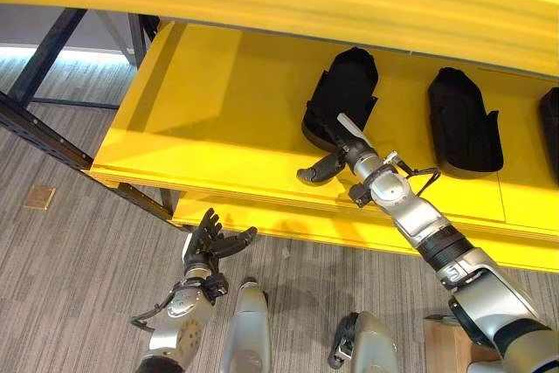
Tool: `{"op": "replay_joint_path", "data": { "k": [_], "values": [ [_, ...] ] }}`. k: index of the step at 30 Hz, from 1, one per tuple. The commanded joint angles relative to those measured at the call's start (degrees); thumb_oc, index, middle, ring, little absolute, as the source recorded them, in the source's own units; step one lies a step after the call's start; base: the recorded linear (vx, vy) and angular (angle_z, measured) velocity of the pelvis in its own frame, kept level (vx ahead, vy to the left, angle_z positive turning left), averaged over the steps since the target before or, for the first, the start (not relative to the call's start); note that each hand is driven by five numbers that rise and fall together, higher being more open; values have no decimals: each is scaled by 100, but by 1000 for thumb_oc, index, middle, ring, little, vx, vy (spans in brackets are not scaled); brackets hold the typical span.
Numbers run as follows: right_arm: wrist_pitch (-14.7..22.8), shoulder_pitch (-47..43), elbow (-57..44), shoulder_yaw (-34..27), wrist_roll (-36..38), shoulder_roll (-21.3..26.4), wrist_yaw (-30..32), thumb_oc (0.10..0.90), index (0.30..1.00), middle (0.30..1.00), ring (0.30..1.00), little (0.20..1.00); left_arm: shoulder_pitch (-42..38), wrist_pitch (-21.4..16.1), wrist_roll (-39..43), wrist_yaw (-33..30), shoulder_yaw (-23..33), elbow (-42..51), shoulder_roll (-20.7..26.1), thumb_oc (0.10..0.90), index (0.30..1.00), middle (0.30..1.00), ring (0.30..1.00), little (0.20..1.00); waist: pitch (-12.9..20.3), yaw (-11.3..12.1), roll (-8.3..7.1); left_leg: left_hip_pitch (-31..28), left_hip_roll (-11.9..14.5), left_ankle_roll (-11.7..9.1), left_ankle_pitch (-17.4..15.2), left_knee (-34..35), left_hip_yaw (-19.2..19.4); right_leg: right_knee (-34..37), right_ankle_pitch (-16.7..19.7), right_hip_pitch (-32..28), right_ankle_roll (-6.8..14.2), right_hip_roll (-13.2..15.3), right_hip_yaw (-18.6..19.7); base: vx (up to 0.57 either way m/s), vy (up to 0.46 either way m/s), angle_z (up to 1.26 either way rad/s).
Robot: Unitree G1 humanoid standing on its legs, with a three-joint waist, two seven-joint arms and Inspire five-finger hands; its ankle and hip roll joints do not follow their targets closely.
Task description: Move parts from the plastic box to the shelf.
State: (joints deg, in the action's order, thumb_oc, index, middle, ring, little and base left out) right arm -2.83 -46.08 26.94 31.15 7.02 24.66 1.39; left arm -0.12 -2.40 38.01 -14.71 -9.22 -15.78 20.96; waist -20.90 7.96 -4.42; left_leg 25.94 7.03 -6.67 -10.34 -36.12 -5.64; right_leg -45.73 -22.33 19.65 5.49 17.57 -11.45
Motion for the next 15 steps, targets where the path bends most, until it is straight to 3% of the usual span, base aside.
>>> {"op": "replay_joint_path", "data": {
  "k": [1,15],
  "values": [
    [376,-359,-583,-42,118,290,6,900,1000,1000,1000,1000,-70,-381,32,35,194,435,45,900,1000,1000,1000,1000,76,23,-95,-341,253,213,-540,-218,-107,618,605,-252,17,-27,276,0,0,0],
    [468,-312,-1077,-37,256,731,-143,900,1000,1000,1000,1000,-53,-407,32,37,267,423,43,900,1000,1000,1000,1000,85,-13,-124,-367,274,200,-524,-162,-90,613,601,-244,35,-29,271,0,0,0]
  ]
}}
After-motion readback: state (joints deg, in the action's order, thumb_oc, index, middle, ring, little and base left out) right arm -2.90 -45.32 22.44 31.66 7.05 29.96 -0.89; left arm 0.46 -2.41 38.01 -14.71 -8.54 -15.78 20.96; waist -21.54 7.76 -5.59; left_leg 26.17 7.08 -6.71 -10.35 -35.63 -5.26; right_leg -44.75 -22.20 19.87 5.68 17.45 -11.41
